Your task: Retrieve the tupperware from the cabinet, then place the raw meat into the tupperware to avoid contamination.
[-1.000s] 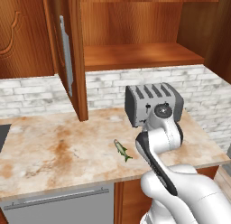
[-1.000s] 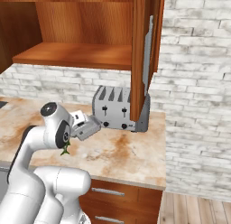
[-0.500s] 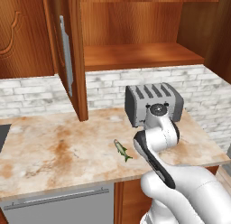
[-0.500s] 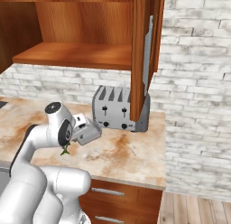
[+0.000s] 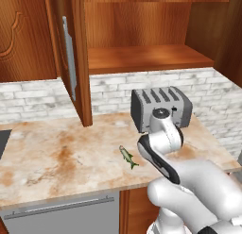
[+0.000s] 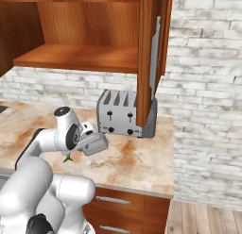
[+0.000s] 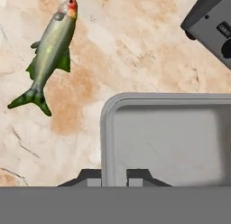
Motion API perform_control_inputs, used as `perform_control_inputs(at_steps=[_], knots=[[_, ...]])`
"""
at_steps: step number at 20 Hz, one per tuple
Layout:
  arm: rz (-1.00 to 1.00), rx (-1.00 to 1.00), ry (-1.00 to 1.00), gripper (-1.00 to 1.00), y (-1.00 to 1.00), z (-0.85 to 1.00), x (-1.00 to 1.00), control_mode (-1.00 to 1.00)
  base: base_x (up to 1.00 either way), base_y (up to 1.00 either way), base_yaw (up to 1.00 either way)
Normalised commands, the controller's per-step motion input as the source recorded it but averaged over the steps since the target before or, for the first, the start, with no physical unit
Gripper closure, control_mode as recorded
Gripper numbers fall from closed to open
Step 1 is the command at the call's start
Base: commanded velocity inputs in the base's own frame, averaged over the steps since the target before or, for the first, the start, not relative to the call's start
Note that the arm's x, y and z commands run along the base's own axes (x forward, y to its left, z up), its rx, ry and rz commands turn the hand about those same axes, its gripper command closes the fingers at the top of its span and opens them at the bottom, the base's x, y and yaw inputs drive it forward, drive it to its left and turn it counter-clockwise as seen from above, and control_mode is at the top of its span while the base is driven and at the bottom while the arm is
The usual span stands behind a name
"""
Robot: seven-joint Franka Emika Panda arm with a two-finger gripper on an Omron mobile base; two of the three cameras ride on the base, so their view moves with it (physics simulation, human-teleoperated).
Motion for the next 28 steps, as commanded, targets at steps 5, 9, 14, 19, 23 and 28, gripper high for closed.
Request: perform_control_inputs(at_steps=[5, 9, 14, 19, 23, 28], knots=[[0.04, -0.01, 0.01, 1.0, -0.07, -0.64, 0.1, -1.0, 0.0, 0.0, 0.0], [0.05, 0.0, 0.01, 1.0, -0.04, -0.67, 0.07, -1.0, 0.0, 0.0, 0.0], [0.05, -0.01, 0.0, 1.0, -0.06, -0.64, 0.02, -1.0, 0.0, 0.0, 0.0], [0.05, -0.01, 0.0, 1.0, -0.09, -0.54, 0.0, -1.0, 0.0, 0.0, 0.0], [0.05, -0.01, 0.0, 1.0, -0.09, -0.43, 0.0, -1.0, 0.0, 0.0, 0.0], [0.05, -0.01, 0.0, 1.0, -0.03, -0.45, 0.0, -1.0, 0.0, 0.0, 0.0]])
